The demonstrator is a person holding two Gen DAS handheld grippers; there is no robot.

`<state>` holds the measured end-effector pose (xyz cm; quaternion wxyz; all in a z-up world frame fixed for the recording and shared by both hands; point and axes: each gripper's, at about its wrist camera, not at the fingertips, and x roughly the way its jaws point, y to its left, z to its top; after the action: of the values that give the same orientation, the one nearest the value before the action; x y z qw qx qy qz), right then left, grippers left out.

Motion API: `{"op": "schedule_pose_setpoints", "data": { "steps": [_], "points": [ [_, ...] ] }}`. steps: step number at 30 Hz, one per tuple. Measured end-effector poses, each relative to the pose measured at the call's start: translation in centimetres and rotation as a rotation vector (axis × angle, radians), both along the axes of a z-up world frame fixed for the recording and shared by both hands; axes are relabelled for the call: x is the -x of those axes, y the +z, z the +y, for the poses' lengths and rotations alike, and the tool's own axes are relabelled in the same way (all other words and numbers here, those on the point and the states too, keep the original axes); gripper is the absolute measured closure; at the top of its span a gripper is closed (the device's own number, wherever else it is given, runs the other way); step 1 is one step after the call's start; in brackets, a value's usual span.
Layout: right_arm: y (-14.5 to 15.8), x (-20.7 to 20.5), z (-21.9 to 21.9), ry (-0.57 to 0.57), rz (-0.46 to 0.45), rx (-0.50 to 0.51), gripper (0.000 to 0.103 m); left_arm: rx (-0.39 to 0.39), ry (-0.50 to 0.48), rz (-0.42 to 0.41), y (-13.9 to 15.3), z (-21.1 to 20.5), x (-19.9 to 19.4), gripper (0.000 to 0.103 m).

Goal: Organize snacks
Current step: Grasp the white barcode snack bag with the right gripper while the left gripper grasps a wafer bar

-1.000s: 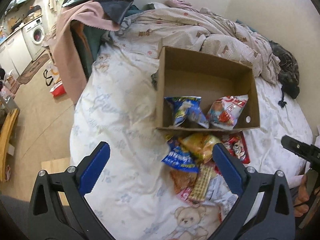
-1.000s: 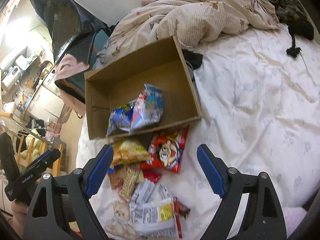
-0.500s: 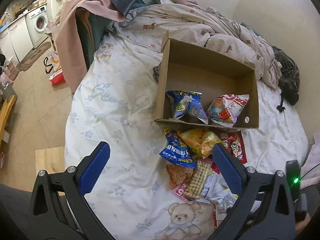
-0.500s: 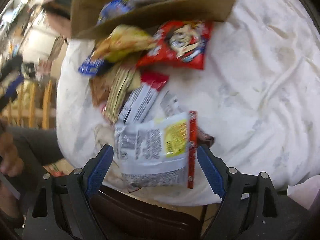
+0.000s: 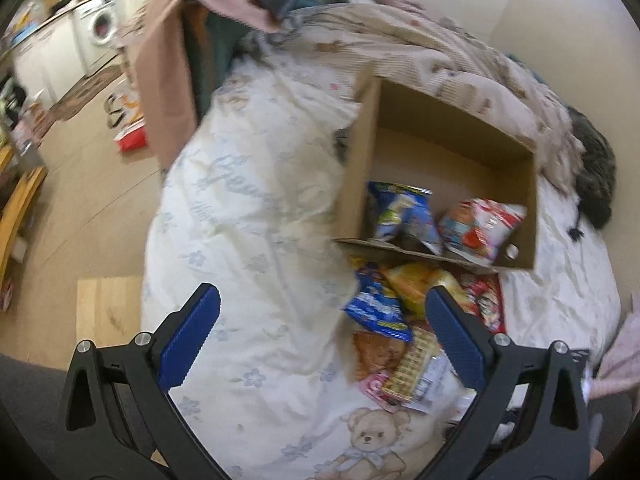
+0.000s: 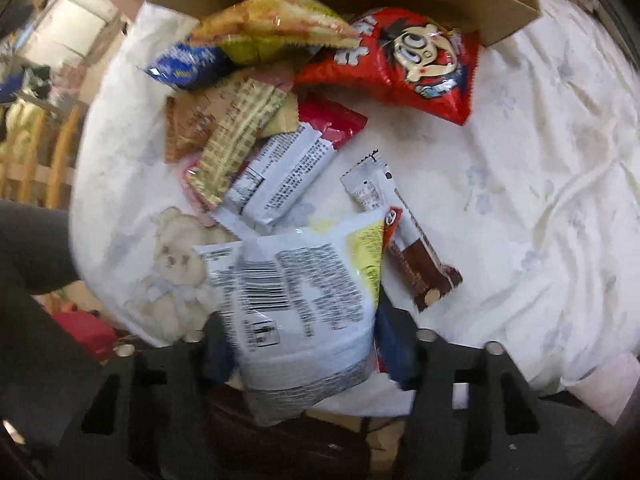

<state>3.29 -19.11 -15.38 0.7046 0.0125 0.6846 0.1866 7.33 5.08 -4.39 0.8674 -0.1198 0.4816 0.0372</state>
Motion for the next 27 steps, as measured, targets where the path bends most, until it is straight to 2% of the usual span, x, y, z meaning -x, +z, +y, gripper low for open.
{"op": "schedule_pose_setpoints", "data": {
  "steps": [4, 7, 11, 15, 17, 19, 21, 22, 24, 26, 27],
  "points": [
    [3.8, -0.3, -1.4, -0.016, -0.038, -0.162, 0.047, 0.032, 0.052, 0.048, -1.1, 1.5, -0.2, 0.002],
    [7.0, -1.0, -3.1, -0.052, -0.141, -0.266, 0.047, 0.037, 0.052, 0.073, -1.8, 1.6, -0.3, 0.002],
    [9.6, -2.4, -5.9, -0.141, -0.271, -0.308, 0.047, 0.041, 0.023, 0.091, -2.4, 1.0, -0.3, 0.002],
    [10.1, -3.3, -8.2, -0.261, -0.31, -0.34, 0.047, 0.06, -0.081, 0.143, -3.7, -1.3, -0.5, 0.004],
    [9.4, -3.3, -9.2, -0.317, -0.298, -0.343, 0.047, 0.064, -0.147, 0.171, -4.3, -2.9, -0.4, 0.013],
    [8.7, -3.3, -9.2, -0.363, -0.273, -0.354, 0.047, 0.053, -0.236, 0.199, -5.2, -5.5, -0.5, 0.019],
    [8.3, -3.7, -10.0, -0.385, -0.261, -0.349, 0.047, 0.044, -0.326, 0.247, -6.3, -8.2, -0.7, 0.024],
    [8.2, -3.7, -10.1, -0.393, -0.258, -0.349, 0.047, 0.042, -0.361, 0.266, -7.0, -9.3, -0.8, 0.03],
    [7.8, -3.8, -10.3, -0.4, -0.249, -0.353, 0.047, 0.028, -0.408, 0.302, -8.3, -11.4, -0.9, 0.041],
    [7.6, -3.9, -10.3, -0.402, -0.246, -0.345, 0.047, 0.004, -0.43, 0.313, -9.2, -12.6, -0.9, 0.056],
    [7.4, -4.0, -10.2, -0.4, -0.245, -0.34, 0.047, -0.019, -0.439, 0.324, -9.7, -13.3, -0.9, 0.057]
  ]
}}
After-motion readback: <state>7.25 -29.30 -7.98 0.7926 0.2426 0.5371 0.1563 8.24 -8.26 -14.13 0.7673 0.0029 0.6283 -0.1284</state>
